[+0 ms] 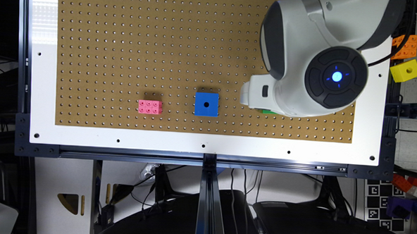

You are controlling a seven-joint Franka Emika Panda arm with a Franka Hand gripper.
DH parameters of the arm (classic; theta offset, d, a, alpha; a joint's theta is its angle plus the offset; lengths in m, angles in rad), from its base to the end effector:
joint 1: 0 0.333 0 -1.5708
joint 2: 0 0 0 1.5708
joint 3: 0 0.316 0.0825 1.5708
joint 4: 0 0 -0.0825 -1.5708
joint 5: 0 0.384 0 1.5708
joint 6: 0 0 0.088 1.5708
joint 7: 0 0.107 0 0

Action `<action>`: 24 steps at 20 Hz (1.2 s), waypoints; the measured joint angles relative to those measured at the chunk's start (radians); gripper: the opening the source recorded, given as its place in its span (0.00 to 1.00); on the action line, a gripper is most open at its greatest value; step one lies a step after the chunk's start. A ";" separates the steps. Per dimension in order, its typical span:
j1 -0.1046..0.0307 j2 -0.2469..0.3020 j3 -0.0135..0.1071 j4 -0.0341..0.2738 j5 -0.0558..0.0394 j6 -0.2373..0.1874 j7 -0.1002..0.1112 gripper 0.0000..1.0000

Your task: Pick up green block.

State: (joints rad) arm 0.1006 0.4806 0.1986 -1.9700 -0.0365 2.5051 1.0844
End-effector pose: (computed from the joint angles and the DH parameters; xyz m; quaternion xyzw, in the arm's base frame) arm 0.5958 0.1791 0.2351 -0.9236 0.3804 -0.0032 0.0468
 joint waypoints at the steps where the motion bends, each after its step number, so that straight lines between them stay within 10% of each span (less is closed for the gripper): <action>1: 0.000 0.008 0.000 0.001 -0.0017 0.002 0.000 1.00; 5: 0.000 0.077 -0.001 0.024 -0.0145 0.037 0.001 1.00; 24: 0.012 0.136 -0.001 0.062 -0.0195 0.056 0.006 1.00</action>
State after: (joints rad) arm 0.1128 0.6166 0.1976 -1.9080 -0.0560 2.5611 1.0904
